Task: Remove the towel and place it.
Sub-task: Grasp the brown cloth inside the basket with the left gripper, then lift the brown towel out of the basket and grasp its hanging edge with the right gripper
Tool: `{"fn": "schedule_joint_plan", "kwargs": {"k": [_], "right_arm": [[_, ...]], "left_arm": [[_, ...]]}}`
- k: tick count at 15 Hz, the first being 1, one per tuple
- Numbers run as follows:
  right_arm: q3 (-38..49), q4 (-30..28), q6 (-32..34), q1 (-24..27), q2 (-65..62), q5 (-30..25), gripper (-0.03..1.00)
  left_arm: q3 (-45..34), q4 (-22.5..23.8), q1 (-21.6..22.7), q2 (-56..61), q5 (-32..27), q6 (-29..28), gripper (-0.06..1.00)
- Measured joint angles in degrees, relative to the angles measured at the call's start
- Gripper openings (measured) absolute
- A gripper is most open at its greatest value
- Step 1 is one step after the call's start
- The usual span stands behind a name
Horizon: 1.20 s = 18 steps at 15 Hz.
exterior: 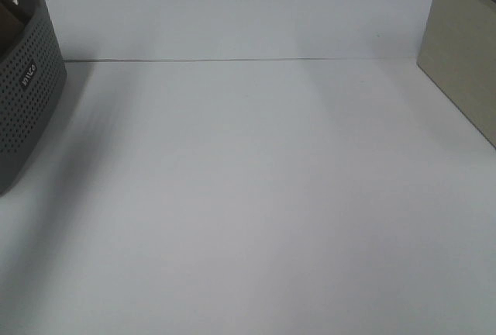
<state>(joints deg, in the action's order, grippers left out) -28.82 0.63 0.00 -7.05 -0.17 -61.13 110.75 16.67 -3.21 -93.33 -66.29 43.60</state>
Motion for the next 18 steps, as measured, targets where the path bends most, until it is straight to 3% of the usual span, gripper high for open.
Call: {"fn": "schedule_joint_plan", "kwargs": {"k": [2, 5, 7, 9, 10, 11, 12, 14, 16, 18], "right_arm": [[-0.74, 2.46, -1.43, 0.0, 1.09, 2.01, 0.76], [-1.26, 9.97, -9.22, 0.0, 7.05, 10.77, 0.76], [-1.26, 19.65, -18.68, 0.0, 14.67, 18.16, 0.76], [-1.26, 33.46, -33.06, 0.0, 22.92, 22.98, 0.76], [-1.26, 40.97, -43.95, 0.0, 27.73, 23.89, 0.76], [-1.26, 55.0, -60.5, 0.0, 34.89, 24.18, 0.76], [-1.26, 64.8, -71.28, 0.0, 40.16, 23.89, 0.76], [-1.83, 79.81, -92.42, 0.0, 49.85, 19.71, 0.76], [-4.98, 89.21, -105.54, 0.0, 60.56, 12.55, 0.76], [-8.42, 91.9, -110.81, 0.0, 68.35, 7.91, 0.76]], "left_arm": [[2.98, 2.23, -6.7, 3.04, 0.11, -3.72, 0.0], [7.62, 3.32, -13.35, 3.27, 0.29, -6.36, 0.0], [8.94, 4.24, -18.79, 3.27, 0.8, -6.65, 0.0], [8.94, 5.56, -23.72, 3.04, 1.32, -6.82, 0.0], [8.94, 5.73, -26.18, 2.98, 1.72, -6.93, 0.0], [8.94, 5.9, -29.62, 2.52, 2.52, -7.22, 0.0], [9.05, 5.96, -31.86, 1.95, 3.27, -7.22, 0.0], [9.11, 5.96, -35.01, 0.46, 3.44, -7.33, 0.0], [9.11, 6.07, -37.41, -0.86, 5.21, -8.65, 0.0], [9.11, 6.13, -38.62, -1.26, 6.7, -9.51, 0.0]]}}
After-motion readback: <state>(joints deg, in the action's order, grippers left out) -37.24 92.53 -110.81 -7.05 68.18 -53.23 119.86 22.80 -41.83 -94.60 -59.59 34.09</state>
